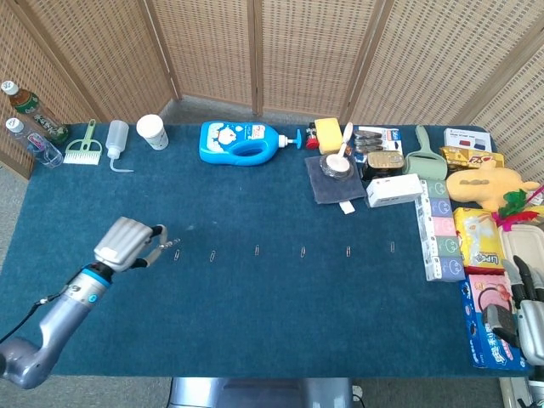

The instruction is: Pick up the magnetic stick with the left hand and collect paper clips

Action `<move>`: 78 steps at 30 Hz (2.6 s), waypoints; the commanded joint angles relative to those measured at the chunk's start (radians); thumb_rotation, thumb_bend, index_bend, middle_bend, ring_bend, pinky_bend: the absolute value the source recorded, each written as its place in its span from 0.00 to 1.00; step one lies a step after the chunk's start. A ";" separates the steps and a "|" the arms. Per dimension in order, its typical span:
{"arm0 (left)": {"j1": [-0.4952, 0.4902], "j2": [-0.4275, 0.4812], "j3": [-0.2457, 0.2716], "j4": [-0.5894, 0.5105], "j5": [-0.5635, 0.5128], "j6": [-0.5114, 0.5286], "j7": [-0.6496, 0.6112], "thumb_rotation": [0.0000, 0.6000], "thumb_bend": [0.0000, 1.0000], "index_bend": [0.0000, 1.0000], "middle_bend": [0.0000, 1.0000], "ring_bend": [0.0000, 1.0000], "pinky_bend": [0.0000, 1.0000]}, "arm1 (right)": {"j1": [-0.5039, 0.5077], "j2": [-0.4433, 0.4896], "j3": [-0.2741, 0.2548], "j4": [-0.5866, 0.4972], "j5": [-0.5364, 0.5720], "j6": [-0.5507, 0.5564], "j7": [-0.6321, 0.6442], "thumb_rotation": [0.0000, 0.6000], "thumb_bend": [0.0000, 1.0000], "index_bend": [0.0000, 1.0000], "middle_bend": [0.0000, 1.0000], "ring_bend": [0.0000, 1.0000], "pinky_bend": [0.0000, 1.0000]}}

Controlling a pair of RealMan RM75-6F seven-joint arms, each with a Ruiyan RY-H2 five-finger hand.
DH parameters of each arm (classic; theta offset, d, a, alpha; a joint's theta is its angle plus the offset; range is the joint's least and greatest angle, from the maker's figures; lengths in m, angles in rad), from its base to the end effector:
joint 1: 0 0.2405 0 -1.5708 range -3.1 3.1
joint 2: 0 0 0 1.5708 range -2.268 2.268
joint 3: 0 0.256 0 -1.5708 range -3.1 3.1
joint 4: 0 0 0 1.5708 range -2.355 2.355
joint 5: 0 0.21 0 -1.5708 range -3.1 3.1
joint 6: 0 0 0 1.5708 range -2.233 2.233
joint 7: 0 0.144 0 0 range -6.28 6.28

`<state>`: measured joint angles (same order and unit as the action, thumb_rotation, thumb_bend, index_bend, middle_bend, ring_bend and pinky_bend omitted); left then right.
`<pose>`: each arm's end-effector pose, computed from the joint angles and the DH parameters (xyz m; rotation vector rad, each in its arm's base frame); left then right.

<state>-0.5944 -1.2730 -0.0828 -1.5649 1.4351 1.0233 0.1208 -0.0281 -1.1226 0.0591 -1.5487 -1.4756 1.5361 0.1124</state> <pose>-0.2026 0.3119 0.0592 -1.9317 -0.8273 -0.9239 -0.3407 -0.1462 0.1739 1.2410 -0.9662 0.8893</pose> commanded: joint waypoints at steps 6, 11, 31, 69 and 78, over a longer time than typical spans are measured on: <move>-0.080 -0.128 -0.018 0.049 -0.014 -0.084 0.040 1.00 0.36 0.62 1.00 1.00 1.00 | -0.012 0.005 -0.001 0.007 0.009 0.008 0.013 1.00 0.50 0.00 0.02 0.00 0.07; -0.109 -0.192 -0.026 0.091 -0.038 -0.116 0.040 1.00 0.36 0.62 1.00 1.00 1.00 | -0.013 0.004 0.001 0.015 0.017 0.003 0.021 1.00 0.50 0.00 0.02 0.00 0.07; -0.133 -0.213 -0.028 0.113 -0.069 -0.115 0.055 1.00 0.36 0.62 1.00 1.00 1.00 | -0.020 0.001 0.003 0.032 0.020 0.005 0.034 1.00 0.50 0.00 0.02 0.00 0.07; -0.334 -0.458 -0.115 0.318 -0.145 -0.225 0.046 1.00 0.36 0.62 1.00 1.00 1.00 | -0.055 -0.005 0.002 0.022 0.035 0.032 0.021 1.00 0.50 0.00 0.02 0.00 0.07; -0.318 -0.402 -0.114 0.287 -0.140 -0.187 0.047 1.00 0.36 0.62 1.00 1.00 1.00 | -0.050 -0.006 0.007 0.030 0.038 0.021 0.029 1.00 0.50 0.00 0.02 0.00 0.07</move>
<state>-0.9180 -1.6852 -0.1963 -1.2702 1.2958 0.8284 0.1667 -0.0787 -1.1287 0.0659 -1.5188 -1.4373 1.5577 0.1412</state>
